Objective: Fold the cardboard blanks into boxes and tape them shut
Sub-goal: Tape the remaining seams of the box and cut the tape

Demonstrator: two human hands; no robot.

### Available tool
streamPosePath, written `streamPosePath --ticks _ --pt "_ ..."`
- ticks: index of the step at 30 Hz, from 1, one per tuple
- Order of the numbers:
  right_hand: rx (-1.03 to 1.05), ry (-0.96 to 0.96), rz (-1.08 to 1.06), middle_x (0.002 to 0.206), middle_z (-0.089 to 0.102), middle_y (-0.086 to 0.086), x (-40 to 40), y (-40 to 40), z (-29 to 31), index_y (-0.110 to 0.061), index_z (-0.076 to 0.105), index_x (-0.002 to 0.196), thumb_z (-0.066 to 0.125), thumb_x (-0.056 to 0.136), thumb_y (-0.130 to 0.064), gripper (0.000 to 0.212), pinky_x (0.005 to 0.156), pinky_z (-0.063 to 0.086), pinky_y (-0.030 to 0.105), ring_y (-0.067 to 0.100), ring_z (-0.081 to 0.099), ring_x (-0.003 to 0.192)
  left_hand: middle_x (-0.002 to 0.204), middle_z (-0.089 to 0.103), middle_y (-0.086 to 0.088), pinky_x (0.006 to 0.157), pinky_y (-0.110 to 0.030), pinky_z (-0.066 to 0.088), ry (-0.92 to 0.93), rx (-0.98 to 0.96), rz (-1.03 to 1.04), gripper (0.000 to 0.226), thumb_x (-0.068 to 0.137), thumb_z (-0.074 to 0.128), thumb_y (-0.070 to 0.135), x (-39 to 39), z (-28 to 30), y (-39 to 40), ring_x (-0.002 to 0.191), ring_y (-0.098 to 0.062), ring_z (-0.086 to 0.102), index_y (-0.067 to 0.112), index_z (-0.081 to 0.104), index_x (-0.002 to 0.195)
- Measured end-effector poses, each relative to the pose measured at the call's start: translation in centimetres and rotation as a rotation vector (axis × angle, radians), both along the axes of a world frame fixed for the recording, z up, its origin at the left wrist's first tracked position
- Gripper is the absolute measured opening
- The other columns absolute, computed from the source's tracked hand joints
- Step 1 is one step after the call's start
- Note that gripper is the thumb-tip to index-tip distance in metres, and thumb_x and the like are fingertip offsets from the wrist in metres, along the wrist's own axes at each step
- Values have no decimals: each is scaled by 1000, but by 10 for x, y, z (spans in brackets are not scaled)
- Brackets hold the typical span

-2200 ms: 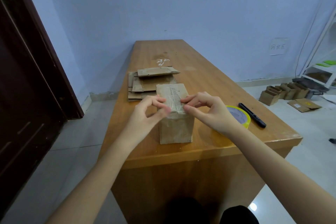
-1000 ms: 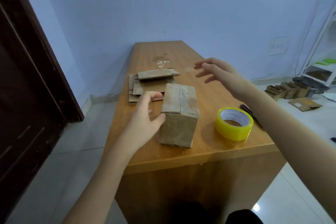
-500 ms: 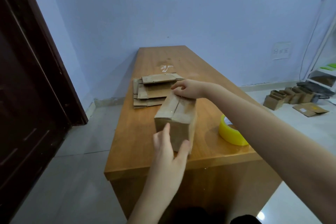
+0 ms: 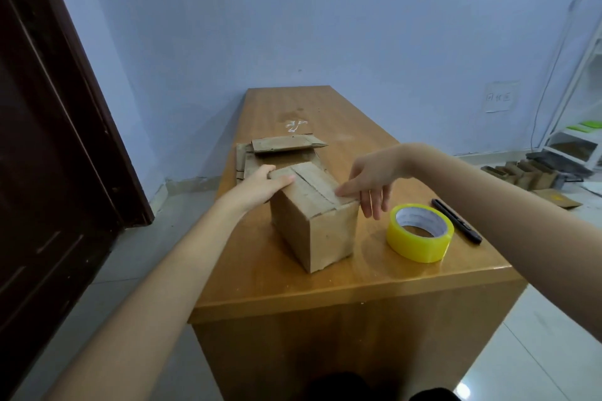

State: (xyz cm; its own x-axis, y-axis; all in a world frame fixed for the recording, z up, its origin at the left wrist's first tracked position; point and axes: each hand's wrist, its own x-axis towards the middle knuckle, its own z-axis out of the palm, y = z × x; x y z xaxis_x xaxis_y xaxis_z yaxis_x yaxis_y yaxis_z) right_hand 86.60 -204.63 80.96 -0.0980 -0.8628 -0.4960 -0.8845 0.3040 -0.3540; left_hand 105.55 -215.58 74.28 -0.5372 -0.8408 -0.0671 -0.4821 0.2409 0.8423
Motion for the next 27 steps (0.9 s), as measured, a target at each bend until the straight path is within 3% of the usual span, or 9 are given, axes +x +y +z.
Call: streamPosePath --ticks 3,6,8,11,13,15,18,23,27 --pt "57 93 15 75 71 10 15 8 0 -2 63 84 33 102 -40 52 66 57 30 20 70 64 133 51 -5 101 -41 44 28 58 4 85 81 61 58 -18 -1 -7 112 -20 55 10 31 144" --pt "49 177 25 73 72 7 20 13 -1 -6 63 79 31 102 -42 54 64 56 27 16 69 61 116 64 -5 96 -38 50 73 112 -65 53 86 59 51 -33 -3 -6 102 -18 63 10 57 119" --pt "16 186 24 74 72 4 17 15 -4 -8 64 78 33 101 -44 53 65 55 27 16 70 63 112 66 -7 94 -38 50 76 104 -63 36 89 55 50 -37 -8 -6 100 -19 63 16 61 99" --pt "-33 161 26 72 72 2 14 17 -8 -9 64 78 33 101 -44 52 63 53 27 15 68 62 125 57 -4 98 -38 46 57 -123 57 49 86 58 53 -33 -17 -5 112 -21 56 15 55 116" --pt "-57 167 38 73 71 3 14 17 -10 -8 63 78 32 101 -43 52 62 52 27 15 66 62 128 53 3 100 -34 43 181 -346 62 53 83 62 49 -22 -18 4 118 -14 50 19 52 126" --pt "-73 168 46 75 70 3 12 18 -12 -9 62 79 32 102 -43 51 62 51 27 16 65 63 126 53 13 101 -25 39 274 -478 -85 49 78 60 51 -7 -14 20 119 -4 47 26 57 120" --pt "-99 159 62 78 69 2 8 19 -15 -10 61 81 31 101 -46 51 64 50 28 16 65 69 127 50 25 99 -15 31 155 -514 -356 46 73 60 59 14 -13 41 124 9 39 35 61 112" --pt "-312 238 -48 112 59 4 -31 31 -27 -13 54 112 36 91 -64 58 87 42 33 20 54 100 127 51 26 106 -30 29 138 -528 -319 37 72 67 55 22 -21 49 126 5 39 41 60 106" --pt "-221 302 -122 148 33 4 -79 66 -54 -21 25 146 58 69 -75 99 107 35 40 24 38 132 125 51 28 104 -28 31 117 -574 -308 31 76 70 44 17 -17 52 123 5 41 44 59 105"
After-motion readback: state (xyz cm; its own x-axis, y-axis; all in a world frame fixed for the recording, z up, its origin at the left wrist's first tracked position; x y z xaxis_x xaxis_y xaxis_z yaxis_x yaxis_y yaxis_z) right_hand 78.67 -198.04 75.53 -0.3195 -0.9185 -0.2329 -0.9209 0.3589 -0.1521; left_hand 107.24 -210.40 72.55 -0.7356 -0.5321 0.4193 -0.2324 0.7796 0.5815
